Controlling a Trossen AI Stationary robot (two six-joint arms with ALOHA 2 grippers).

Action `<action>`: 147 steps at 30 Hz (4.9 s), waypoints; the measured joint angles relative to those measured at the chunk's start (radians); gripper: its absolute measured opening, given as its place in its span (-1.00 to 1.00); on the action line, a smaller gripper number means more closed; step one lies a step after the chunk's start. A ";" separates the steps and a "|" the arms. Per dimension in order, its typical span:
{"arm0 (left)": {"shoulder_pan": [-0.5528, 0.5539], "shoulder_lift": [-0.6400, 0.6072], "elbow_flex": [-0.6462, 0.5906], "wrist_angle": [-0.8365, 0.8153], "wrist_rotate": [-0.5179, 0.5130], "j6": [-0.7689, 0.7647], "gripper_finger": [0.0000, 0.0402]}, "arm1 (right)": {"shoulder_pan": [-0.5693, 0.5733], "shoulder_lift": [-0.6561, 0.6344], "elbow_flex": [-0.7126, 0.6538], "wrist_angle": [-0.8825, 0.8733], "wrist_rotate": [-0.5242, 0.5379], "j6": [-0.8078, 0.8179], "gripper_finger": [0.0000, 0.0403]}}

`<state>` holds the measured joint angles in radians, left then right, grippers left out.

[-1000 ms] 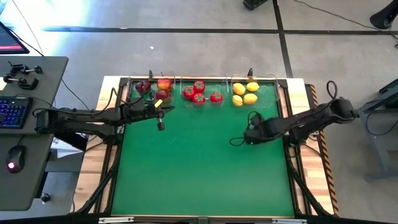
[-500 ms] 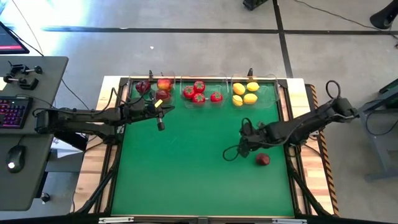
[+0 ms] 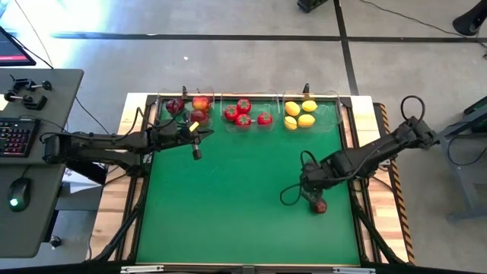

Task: Sort produce into baskets
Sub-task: Put the apple into the left transparent bin

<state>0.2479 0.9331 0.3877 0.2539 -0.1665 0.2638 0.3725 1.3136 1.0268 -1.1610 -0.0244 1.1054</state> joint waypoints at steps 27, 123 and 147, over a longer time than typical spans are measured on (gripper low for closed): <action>0.000 0.000 0.000 -0.002 0.000 -0.001 -1.00 | 0.289 0.000 -0.073 0.127 0.007 0.155 0.17; 0.000 0.000 0.000 -0.004 0.000 -0.003 -1.00 | 0.184 0.224 -0.061 0.212 -0.086 -0.030 0.43; 0.000 0.000 0.000 -0.003 0.001 -0.026 -1.00 | 0.149 0.212 0.064 0.182 0.076 -0.262 -0.08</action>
<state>0.2478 0.9329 0.3878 0.2508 -0.1657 0.2379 0.5215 1.5253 1.0907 -0.9787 0.0520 0.8431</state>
